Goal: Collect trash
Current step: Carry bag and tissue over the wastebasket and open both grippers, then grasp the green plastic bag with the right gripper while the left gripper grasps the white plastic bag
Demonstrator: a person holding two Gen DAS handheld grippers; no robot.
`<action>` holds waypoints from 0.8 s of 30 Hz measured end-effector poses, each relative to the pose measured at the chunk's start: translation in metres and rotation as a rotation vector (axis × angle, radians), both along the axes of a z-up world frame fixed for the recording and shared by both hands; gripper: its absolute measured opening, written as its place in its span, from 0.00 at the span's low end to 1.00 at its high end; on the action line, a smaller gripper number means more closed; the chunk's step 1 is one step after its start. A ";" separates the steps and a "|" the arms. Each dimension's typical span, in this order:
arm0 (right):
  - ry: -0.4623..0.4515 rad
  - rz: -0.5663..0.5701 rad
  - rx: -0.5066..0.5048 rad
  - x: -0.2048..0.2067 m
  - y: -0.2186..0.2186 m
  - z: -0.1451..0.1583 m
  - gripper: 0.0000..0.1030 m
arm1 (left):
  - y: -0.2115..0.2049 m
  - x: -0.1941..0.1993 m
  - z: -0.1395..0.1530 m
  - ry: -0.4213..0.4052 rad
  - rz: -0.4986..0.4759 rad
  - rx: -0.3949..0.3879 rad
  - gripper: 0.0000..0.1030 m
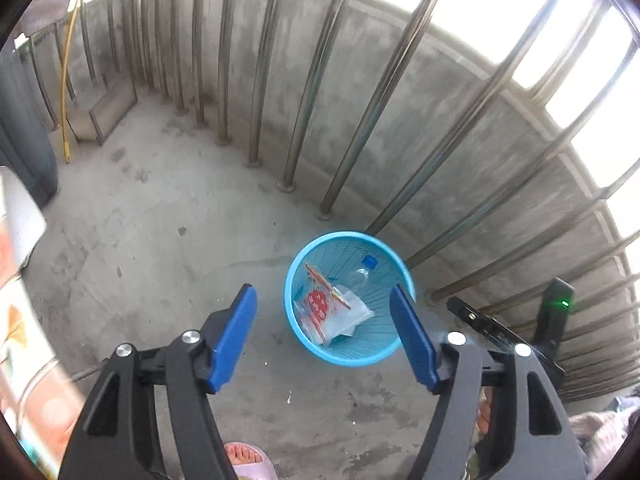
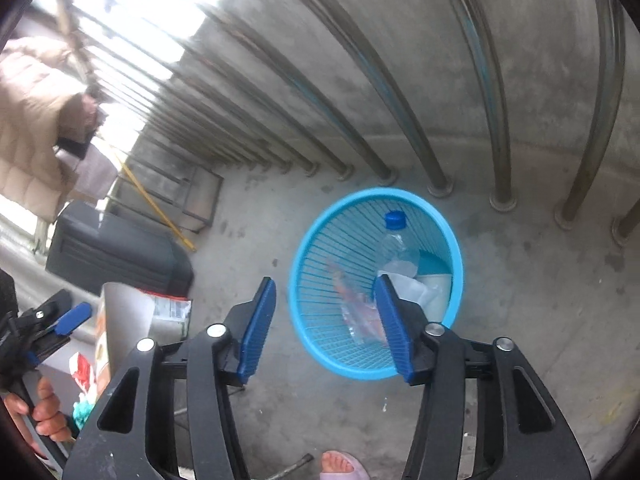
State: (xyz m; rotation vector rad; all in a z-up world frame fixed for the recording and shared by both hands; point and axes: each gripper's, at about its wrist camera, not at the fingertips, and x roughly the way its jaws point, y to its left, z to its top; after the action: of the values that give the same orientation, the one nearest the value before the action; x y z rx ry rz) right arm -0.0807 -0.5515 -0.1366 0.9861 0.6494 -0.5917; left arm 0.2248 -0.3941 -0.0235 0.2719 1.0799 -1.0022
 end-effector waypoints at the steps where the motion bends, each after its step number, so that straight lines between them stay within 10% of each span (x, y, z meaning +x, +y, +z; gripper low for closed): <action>1: -0.009 0.012 -0.011 0.000 0.005 0.007 0.56 | 0.019 -0.003 0.014 -0.003 0.004 -0.023 0.67; 10: -0.028 0.300 -0.081 0.055 0.102 0.087 0.65 | 0.232 -0.037 0.085 -0.084 0.272 -0.242 0.84; 17: -0.059 0.742 -0.019 0.145 0.233 0.105 0.66 | 0.400 -0.066 0.047 -0.136 0.570 -0.194 0.84; 24: -0.018 0.927 0.089 0.210 0.319 0.094 0.67 | 0.482 -0.089 0.006 -0.152 0.742 -0.179 0.84</action>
State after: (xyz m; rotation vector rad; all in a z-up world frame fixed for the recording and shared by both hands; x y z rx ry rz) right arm 0.1289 -0.2329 -0.0425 0.6632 1.0237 0.2658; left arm 0.1360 0.0876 -0.0173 -0.1943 0.8409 -0.3953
